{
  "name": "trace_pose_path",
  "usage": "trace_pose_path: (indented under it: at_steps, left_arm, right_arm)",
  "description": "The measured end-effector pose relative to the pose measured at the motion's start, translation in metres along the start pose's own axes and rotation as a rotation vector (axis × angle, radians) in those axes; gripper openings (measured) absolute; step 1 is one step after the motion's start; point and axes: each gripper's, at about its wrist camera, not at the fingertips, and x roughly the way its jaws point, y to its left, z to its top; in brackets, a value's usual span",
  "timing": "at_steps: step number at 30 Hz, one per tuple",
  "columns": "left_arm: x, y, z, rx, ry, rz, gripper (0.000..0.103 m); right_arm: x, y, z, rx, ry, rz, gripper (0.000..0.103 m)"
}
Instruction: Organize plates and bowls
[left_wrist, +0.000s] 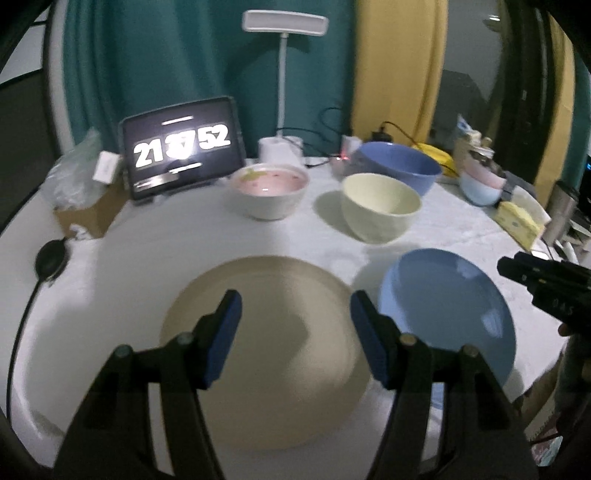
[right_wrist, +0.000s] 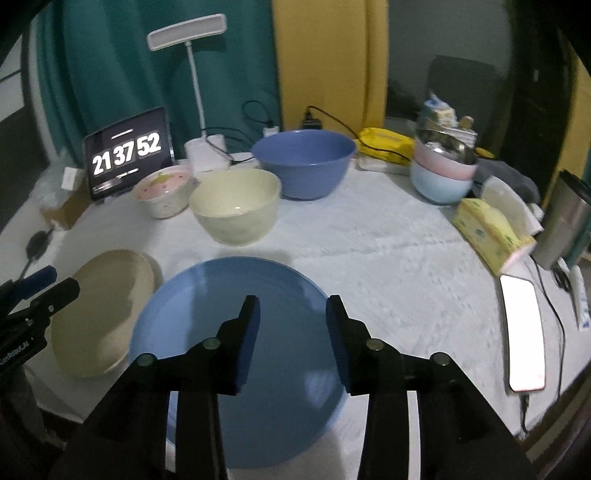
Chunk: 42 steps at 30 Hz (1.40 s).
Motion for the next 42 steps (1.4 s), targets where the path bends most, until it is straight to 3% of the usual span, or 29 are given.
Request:
trace_pose_path:
  at_steps: [4,7,17,27,42]
  left_arm:
    - [-0.001,0.025,-0.003,-0.050,0.006,0.035,0.065]
    - [-0.002,0.042,-0.005,-0.086,0.009,0.039,0.079]
    - [0.020,0.083,-0.014,-0.086,0.054,0.078,0.080]
    - [0.046,0.108,-0.019,-0.123,0.088,0.024,0.080]
    - [0.068,0.114,-0.032,-0.136,0.145,-0.015,0.078]
  right_arm:
    - [0.011,0.016,0.004,-0.034,0.005,0.044,0.040]
    - [0.020,0.030,0.005,-0.053,0.011,0.070,0.041]
    - [0.039,0.076,0.013,-0.091,0.023,0.107,0.041]
    - [0.070,0.112,0.024,-0.145,0.068,0.120,0.042]
    - [0.111,0.146,0.028,-0.215,0.158,0.141,0.042]
